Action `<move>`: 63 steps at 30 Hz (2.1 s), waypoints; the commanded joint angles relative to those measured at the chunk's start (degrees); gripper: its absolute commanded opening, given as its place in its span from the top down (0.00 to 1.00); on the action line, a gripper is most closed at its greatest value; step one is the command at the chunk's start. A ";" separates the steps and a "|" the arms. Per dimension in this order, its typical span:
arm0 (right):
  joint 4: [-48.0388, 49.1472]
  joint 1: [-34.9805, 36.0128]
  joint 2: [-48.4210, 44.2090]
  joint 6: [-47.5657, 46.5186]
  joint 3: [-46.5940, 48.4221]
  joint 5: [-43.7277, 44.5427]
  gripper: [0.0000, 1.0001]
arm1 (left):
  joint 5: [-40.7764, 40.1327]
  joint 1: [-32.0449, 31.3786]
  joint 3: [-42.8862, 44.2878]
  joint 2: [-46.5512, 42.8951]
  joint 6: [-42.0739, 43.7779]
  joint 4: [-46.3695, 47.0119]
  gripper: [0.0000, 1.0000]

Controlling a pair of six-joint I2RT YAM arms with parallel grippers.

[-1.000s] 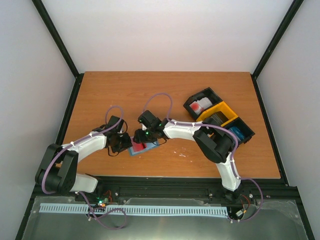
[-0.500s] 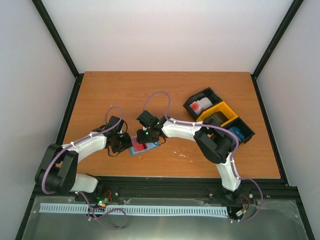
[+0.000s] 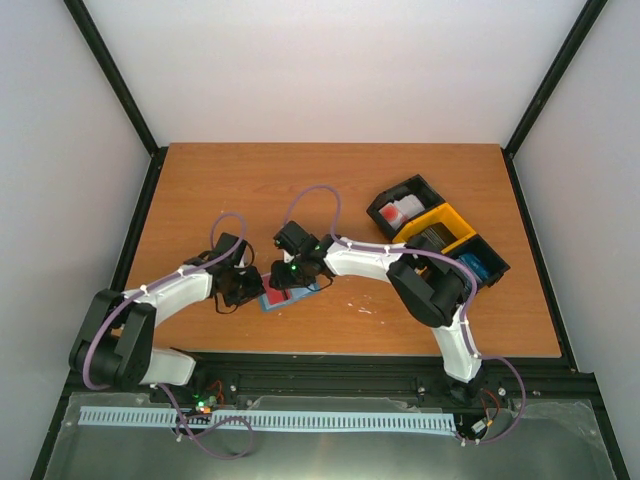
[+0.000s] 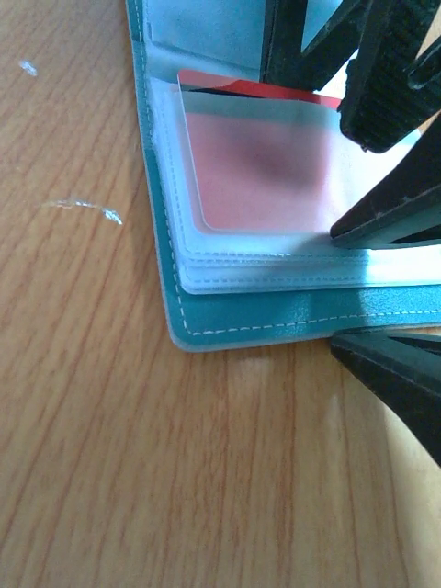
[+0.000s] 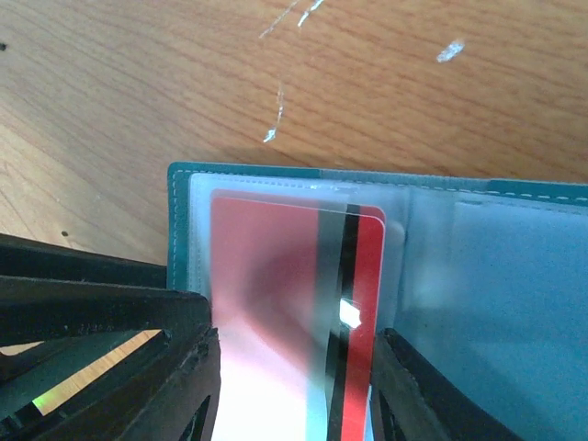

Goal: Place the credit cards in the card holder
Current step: Insert the credit card into the card holder, then close the card holder at the center of the board.

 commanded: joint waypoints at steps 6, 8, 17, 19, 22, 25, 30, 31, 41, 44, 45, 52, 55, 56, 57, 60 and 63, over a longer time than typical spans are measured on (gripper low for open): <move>-1.80 -0.94 -11.73 -4.60 -1.88 7.00 0.50 | -2.31 -0.18 1.25 -8.49 -0.52 -3.31 0.55; -5.29 -0.96 -13.56 -6.38 -1.77 12.64 0.49 | -3.53 -0.15 1.42 -11.53 -0.72 -4.78 0.48; -23.65 2.21 -3.31 -14.13 7.95 32.32 0.40 | -4.37 -0.11 -1.84 -11.65 -3.79 -5.06 0.25; -24.62 3.07 -1.25 -14.07 9.89 32.89 0.40 | -2.82 -0.11 -2.04 -10.00 -4.35 -3.67 0.22; -25.66 3.96 1.39 -13.41 12.61 34.52 0.40 | -1.86 -0.13 -2.72 -8.44 -5.78 -2.44 0.21; -27.50 4.18 3.19 -12.26 13.94 37.49 0.40 | -1.42 -0.12 -3.27 -8.19 -6.18 -1.62 0.19; -28.57 4.18 4.05 -11.53 13.40 39.50 0.45 | 0.00 -0.09 -4.26 -7.57 -6.80 -0.05 0.19; -28.76 4.16 4.07 -11.40 13.31 39.60 0.47 | 0.28 -0.11 -4.47 -7.54 -7.01 0.09 0.19; -28.19 4.21 3.33 -11.02 12.94 40.99 0.71 | 0.73 -0.12 -5.09 -7.85 -7.49 0.84 0.19; -28.61 4.14 3.66 -10.55 12.73 40.71 0.83 | 0.98 -0.12 -5.17 -7.84 -7.43 0.98 0.19; -28.92 4.14 3.83 -10.20 12.70 41.05 0.89 | 1.04 -0.12 -5.25 -7.84 -7.46 0.97 0.19; -26.11 3.95 -1.71 -11.27 12.10 32.35 0.97 | 1.41 -0.12 -6.17 -5.48 -9.52 0.48 0.21; -20.46 2.94 -6.22 -10.21 9.85 19.24 0.97 | 2.12 -0.04 -6.49 -5.39 -9.59 1.11 0.25; -18.52 2.72 -7.32 -9.41 8.87 16.01 0.97 | 2.59 -0.03 -6.81 -5.65 -9.61 1.79 0.27; -16.74 2.48 -8.12 -8.77 8.22 13.48 0.97 | 3.20 0.02 -7.21 -5.83 -9.71 2.54 0.28; -13.07 1.69 -9.38 -6.93 6.67 8.08 0.97 | 6.43 1.29 -9.01 -6.26 -9.75 6.04 0.29; -10.91 0.29 -9.50 -5.46 4.14 5.14 0.97 | 9.92 3.77 -11.96 -7.32 -9.76 10.98 0.31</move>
